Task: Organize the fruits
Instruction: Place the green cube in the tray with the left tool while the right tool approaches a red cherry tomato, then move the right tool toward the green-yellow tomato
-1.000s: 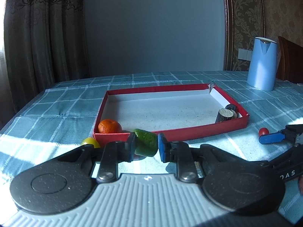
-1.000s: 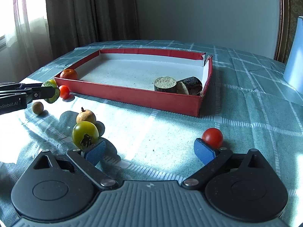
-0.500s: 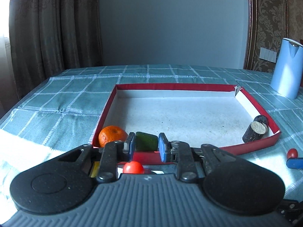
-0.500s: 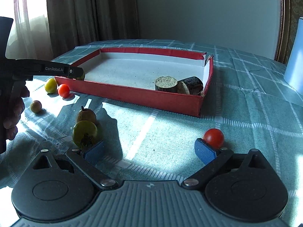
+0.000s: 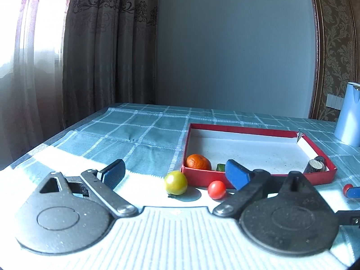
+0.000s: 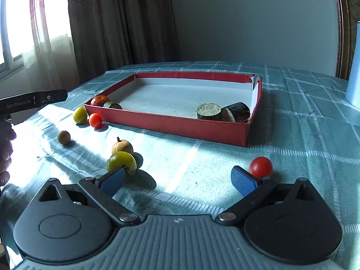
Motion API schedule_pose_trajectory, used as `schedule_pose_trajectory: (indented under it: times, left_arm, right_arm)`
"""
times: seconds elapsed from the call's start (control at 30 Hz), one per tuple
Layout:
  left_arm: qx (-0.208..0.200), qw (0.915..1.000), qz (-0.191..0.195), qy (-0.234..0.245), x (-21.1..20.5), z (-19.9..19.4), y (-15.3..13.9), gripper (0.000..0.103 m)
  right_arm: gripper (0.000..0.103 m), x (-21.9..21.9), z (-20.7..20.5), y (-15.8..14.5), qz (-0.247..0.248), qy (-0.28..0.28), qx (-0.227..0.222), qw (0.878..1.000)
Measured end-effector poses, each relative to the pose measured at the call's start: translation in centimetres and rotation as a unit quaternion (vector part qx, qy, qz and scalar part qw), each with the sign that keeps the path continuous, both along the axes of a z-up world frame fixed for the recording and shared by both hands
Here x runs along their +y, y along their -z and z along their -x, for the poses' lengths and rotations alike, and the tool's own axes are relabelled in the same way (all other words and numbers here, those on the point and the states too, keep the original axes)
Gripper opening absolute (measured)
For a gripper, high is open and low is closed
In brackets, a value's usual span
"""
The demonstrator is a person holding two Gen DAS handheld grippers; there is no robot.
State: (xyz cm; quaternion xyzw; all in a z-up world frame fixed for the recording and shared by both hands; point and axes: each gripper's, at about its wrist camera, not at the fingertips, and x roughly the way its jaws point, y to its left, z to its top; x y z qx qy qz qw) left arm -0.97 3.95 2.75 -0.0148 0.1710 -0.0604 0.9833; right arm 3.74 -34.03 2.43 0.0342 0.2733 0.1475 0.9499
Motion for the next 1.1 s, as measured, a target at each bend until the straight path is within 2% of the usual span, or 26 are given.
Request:
schedule_pose_trajectory:
  times: [0.07, 0.13, 0.3, 0.47, 0.7, 0.83, 0.97, 1.1]
  left_arm:
    - [0.011, 0.9998, 0.001, -0.018, 0.7, -0.3, 0.7, 0.095]
    - [0.033, 0.9987, 0.005, -0.037, 1.2, -0.9, 1.2, 0.095]
    - [0.065, 0.9959, 0.013, -0.061, 1.8, -1.8, 1.7, 0.098]
    - [0.072, 0.9945, 0.019, -0.073, 2.2, -2.0, 1.9, 0.099]
    - [0.074, 0.9935, 0.034, -0.079, 2.8, -2.2, 2.0, 0.101]
    - [0.072, 0.9935, 0.036, -0.081, 2.9, -2.1, 2.0, 0.102]
    - [0.068, 0.9936, 0.04, -0.082, 2.9, -2.0, 2.0, 0.103]
    - [0.065, 0.9939, 0.039, -0.08, 2.9, -1.9, 1.9, 0.103]
  right_arm:
    - [0.101, 0.6, 0.7, -0.3, -0.006, -0.02, -0.02, 1.0]
    - [0.101, 1.5, 0.8, -0.5, 0.011, -0.034, -0.025, 0.999]
    - [0.1, 3.4, 0.3, -0.3, 0.042, -0.051, -0.021, 0.998]
    - [0.098, 4.3, -0.5, 0.0, 0.051, -0.054, -0.016, 0.997]
    - [0.088, 4.9, -1.5, 0.6, 0.067, -0.053, 0.006, 0.996]
    - [0.078, 5.2, -1.8, 0.7, 0.07, -0.058, 0.017, 0.996]
    - [0.077, 5.3, -1.6, 0.7, 0.068, -0.059, 0.017, 0.996]
    - [0.059, 5.4, -1.6, 0.8, 0.064, -0.066, 0.024, 0.995]
